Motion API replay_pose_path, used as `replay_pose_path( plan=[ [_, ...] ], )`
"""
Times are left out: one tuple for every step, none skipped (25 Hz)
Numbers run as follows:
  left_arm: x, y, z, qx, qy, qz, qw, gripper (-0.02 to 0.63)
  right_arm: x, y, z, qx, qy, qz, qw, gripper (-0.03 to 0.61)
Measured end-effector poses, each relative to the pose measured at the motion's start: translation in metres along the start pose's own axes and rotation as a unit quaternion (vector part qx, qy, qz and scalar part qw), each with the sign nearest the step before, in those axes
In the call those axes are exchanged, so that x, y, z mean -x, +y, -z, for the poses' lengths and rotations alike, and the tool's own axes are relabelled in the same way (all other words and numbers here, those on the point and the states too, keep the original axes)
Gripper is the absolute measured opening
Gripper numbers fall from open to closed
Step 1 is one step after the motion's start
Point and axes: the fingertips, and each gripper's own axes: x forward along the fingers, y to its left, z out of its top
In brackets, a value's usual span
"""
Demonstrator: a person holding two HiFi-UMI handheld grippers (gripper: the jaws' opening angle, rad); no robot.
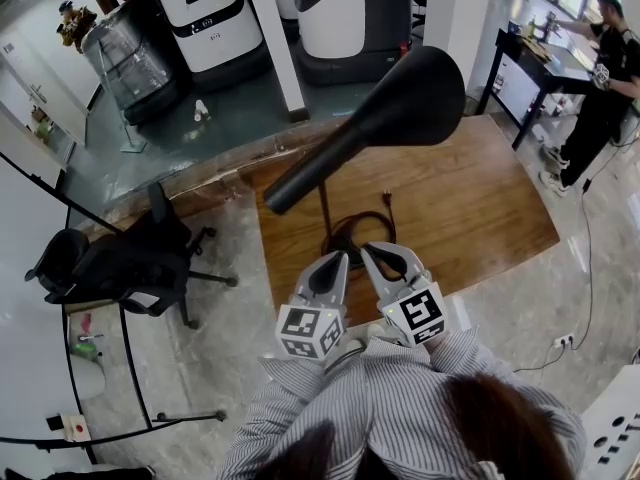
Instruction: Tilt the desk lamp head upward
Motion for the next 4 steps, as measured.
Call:
replay_pose_path(
  plan=[
    [0.0003, -0.0002, 0.0006, 0.001, 0.0, 0.0, 1.0, 0.003, 0.0004, 0.0, 0.0012, 0.002, 0.0, -0.001, 1.0, 0.002],
    [0.0006, -0.0005, 0.0014, 0.002, 0.0, -0.001, 1.0, 0.003, 0.0007, 0.0003, 0.0027, 0.004, 0.0, -0.002, 1.0, 0.002],
    [0.0011, -0.0006, 0.0022, 0.002, 0.0, -0.001, 1.0, 0.003, 0.0011, 0.0009, 0.0041, 0.006, 0.0, -0.002, 1.0, 0.002],
    [0.0016, -0.0007, 0.003, 0.003, 0.0, -0.002, 1.0, 0.003, 0.0014, 0.0016, 0.0053, 0.007, 0.0, -0.004, 1.0, 0.002]
  ],
)
